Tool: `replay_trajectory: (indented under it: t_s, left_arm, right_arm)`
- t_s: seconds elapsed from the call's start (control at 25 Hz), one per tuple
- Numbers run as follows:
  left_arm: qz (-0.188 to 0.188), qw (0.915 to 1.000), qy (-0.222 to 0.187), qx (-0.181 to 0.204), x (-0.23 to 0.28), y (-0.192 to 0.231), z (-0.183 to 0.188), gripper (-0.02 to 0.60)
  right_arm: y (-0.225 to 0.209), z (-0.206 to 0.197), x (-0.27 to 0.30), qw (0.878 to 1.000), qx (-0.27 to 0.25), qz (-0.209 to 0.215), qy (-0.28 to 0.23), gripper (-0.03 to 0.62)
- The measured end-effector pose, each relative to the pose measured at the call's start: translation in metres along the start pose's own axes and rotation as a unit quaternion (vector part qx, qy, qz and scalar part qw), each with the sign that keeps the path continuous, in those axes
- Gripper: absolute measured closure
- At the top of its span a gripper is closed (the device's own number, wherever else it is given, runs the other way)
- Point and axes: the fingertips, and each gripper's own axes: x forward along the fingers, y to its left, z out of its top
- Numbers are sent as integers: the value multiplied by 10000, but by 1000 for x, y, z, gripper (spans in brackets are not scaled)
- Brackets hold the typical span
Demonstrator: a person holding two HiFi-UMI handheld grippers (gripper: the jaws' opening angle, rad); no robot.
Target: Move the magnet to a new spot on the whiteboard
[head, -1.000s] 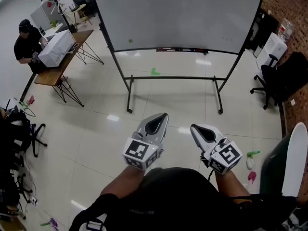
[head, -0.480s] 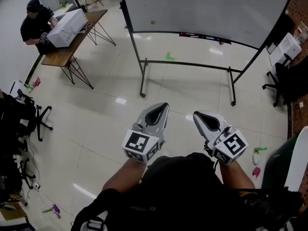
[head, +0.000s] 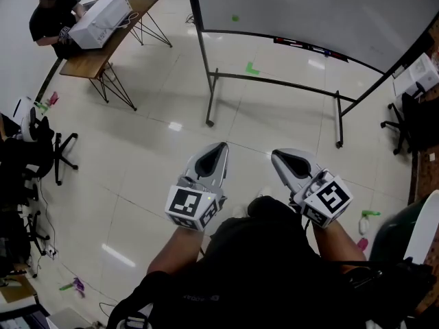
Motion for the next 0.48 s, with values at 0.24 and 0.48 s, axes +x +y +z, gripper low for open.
replay_trajectory:
  t_s: [0.24, 0.48]
  left_arm:
    - [38, 10000, 34, 52, 38, 32, 11, 566]
    - [125, 9998, 63, 157, 97, 72, 22, 566]
  right_arm:
    - [-38, 1, 33, 9999, 147, -18, 26, 592]
    - [-89, 13, 83, 9998, 44, 154, -83, 592]
